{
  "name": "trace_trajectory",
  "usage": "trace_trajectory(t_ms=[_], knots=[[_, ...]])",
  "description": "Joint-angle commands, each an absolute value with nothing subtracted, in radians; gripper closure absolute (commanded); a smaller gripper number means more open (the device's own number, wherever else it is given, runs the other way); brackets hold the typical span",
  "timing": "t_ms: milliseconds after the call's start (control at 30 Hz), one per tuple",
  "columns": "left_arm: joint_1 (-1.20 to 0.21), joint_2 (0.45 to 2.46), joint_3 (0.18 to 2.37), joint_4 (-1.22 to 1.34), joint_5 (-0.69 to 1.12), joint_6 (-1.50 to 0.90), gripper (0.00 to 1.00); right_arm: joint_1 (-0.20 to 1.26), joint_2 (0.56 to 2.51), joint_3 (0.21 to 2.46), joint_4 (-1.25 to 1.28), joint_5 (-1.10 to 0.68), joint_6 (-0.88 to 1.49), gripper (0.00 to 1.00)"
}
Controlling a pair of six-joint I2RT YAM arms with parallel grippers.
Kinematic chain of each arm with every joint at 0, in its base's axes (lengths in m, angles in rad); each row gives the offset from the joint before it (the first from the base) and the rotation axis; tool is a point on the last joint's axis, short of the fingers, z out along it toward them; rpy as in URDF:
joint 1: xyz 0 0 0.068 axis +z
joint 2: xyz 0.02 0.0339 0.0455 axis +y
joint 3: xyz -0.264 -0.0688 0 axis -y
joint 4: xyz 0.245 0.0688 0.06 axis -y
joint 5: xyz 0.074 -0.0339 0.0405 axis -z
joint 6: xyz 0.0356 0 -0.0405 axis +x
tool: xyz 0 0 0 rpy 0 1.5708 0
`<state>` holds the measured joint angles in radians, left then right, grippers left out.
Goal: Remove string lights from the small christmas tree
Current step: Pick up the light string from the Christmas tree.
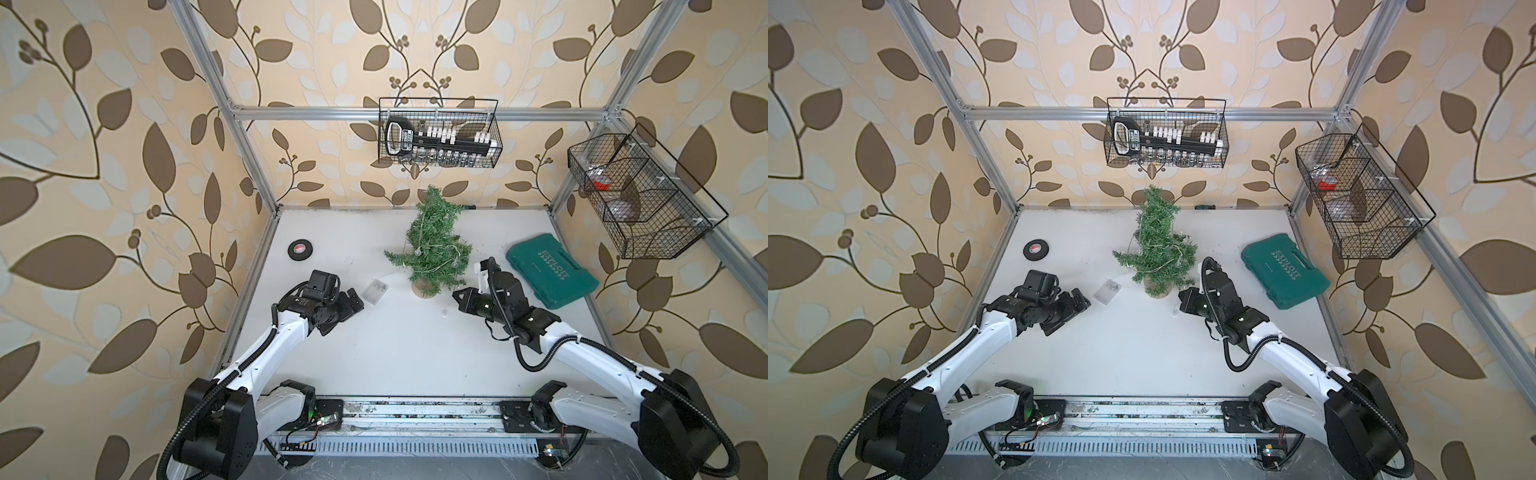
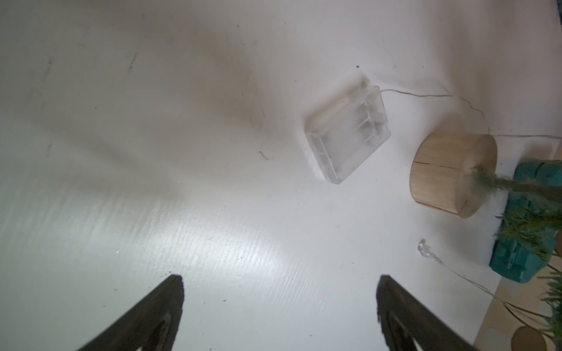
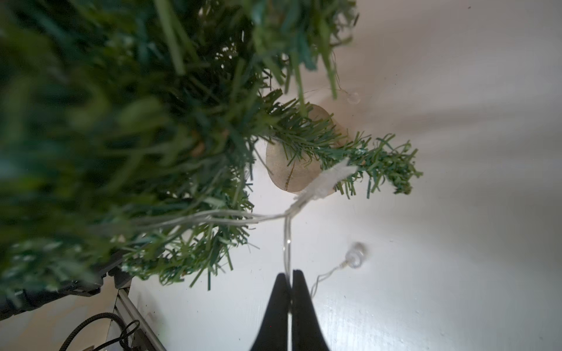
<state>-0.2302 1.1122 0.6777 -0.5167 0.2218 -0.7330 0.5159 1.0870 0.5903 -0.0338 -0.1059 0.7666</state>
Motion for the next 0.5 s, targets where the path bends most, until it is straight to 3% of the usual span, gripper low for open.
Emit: trace_trajectory(t_ms=[0, 267, 467], knots=[[-0.237, 1.133, 0.727, -0.471, 0.324, -0.715, 0.01, 0.506, 1.028, 0.592, -0.149, -0.066, 0.766, 1.00], [-0.238, 1.122, 0.759, -0.481, 0.340, -0.659, 0.03, 0.441, 0.876, 0.813, -0.495, 0.035, 0.722, 1.00], [-0.238, 1.110, 0.774, -0.483, 0.360, -0.628, 0.05, 0.326, 0.918, 1.070, -0.675, 0.052, 0.669, 1.00]])
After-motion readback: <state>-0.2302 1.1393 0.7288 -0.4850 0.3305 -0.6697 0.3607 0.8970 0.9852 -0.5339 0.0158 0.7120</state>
